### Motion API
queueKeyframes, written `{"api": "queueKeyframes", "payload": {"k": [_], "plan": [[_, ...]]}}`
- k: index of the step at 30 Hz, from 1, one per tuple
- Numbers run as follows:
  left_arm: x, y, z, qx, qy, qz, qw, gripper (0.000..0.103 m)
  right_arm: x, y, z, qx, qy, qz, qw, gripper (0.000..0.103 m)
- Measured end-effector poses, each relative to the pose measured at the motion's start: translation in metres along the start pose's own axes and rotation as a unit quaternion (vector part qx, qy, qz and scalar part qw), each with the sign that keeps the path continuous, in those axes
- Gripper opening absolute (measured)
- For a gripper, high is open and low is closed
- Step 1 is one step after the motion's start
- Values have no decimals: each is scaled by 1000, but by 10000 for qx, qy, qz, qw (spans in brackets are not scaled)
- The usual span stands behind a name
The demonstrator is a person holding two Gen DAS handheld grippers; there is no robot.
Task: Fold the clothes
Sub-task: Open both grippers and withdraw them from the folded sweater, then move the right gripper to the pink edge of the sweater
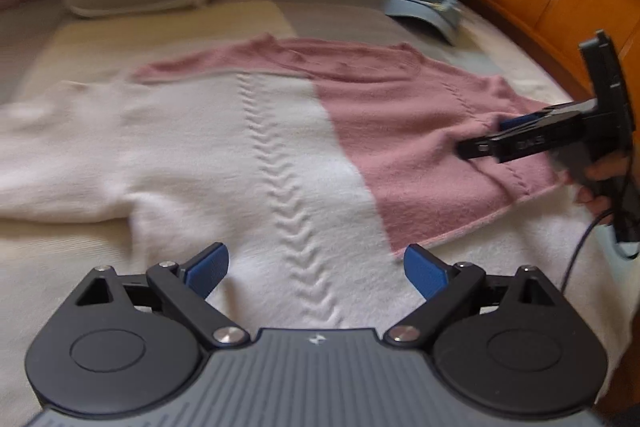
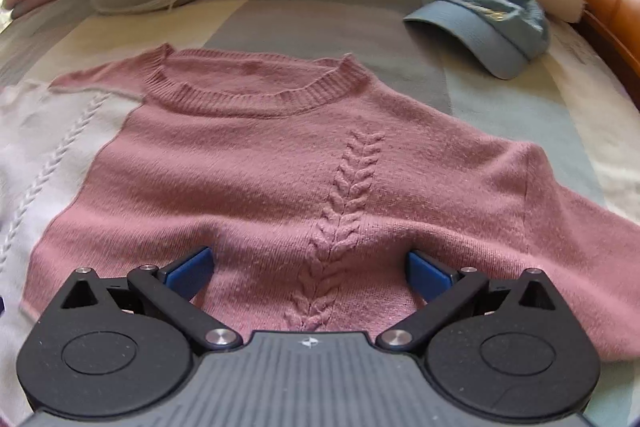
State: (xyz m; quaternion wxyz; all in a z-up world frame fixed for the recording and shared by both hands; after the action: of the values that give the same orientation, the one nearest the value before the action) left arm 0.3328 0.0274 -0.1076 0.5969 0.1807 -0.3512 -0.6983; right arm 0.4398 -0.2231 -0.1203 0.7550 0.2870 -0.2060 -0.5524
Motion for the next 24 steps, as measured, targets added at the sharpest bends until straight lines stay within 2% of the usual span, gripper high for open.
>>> {"api": "queueKeyframes", "payload": {"k": [1,5,8,10,13,15,18,19,24], "plan": [[-1,1,9,32,195,0,9998,94,0,4,4,24,126,52,9999,103],[-2,12,43,245,517,197,9982,94,5,24,31,440,766,173,9959,103],[4,25,44,271,754,228,9965,94,15,40,54,702,1292,190,9889,103],[14,31,37,293,718,327,9965,94,24,48,63,744,1658,112,9833,103],[38,30,20,302,501,196,9981,94,37,56,65,655,2145,44,9745,103],[51,18,6,185,400,109,9990,94,45,60,52,542,2318,46,9712,103],[57,-7,-14,-78,27,195,9998,94,58,64,31,384,2497,-46,9675,103],[56,-16,-20,-231,42,252,9994,94,64,65,23,336,2520,-121,9671,102],[64,-34,-12,-200,223,134,9995,94,90,79,-14,151,2698,-327,9622,101]]}}
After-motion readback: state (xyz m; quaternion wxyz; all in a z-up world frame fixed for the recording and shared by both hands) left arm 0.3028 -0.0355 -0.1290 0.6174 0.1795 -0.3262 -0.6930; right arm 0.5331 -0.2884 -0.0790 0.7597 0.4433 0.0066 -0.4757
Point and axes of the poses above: each gripper's, at about its wrist camera, not at the fingertips, and z roughly against the way its jaws point, x to its right, y to its top, the point moved 7 cm from there along -z, roughly the way its jaws point, and after that the axes turned 8 degrees about x, right-handed, at the moved point
